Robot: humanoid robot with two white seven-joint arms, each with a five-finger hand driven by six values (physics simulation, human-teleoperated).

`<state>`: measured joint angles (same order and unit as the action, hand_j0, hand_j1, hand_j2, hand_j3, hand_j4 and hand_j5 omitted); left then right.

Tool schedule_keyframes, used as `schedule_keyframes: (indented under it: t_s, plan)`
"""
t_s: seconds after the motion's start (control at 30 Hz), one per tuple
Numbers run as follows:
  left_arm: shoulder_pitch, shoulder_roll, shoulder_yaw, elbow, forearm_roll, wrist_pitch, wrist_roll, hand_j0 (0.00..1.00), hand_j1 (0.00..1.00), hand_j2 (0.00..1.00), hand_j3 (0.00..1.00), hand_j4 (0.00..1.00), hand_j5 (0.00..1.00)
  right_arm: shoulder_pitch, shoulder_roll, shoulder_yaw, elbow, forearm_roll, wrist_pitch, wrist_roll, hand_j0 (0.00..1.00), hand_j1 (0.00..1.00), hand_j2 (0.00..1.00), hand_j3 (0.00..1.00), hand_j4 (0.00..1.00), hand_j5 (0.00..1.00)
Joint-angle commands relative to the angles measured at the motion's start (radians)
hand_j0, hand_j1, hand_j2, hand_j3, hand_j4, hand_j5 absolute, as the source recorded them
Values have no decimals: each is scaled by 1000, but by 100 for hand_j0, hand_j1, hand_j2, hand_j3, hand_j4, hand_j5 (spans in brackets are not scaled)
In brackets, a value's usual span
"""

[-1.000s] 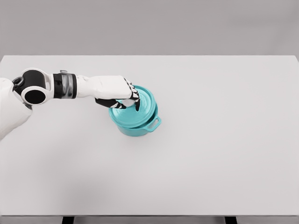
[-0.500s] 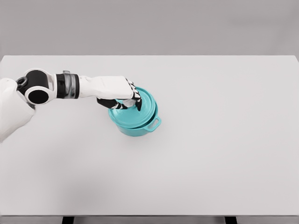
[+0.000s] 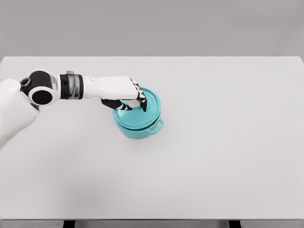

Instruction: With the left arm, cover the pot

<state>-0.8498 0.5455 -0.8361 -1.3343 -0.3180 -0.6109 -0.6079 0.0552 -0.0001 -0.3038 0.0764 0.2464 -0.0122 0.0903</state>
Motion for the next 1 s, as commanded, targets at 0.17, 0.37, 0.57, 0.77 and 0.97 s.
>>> schedule_keyframes:
  t_s: [0.17, 0.37, 0.57, 0.77, 0.97]
  plan:
    - [2, -6, 0, 9, -6, 0, -3, 60, 60, 60, 60, 60, 60, 0, 0, 0, 0, 1, 0, 0, 100, 100, 100, 100, 100, 100]
    - [3, -7, 0, 9, -6, 0, -3, 64, 64, 64, 64, 64, 64, 0, 0, 0, 0, 1, 0, 0, 100, 100, 100, 100, 100, 100]
    - [3, -7, 0, 9, -6, 0, -3, 68, 68, 68, 68, 68, 68, 0, 0, 0, 0, 1, 0, 0, 100, 100, 100, 100, 100, 100]
    - [3, -7, 0, 9, -6, 0, -3, 68, 68, 68, 68, 68, 68, 0, 0, 0, 0, -1, 0, 0, 100, 100, 100, 100, 100, 100]
    - [3, -7, 0, 9, -4, 0, -3, 64, 64, 64, 64, 64, 64, 0, 0, 0, 0, 1, 0, 0, 100, 100, 100, 100, 100, 100]
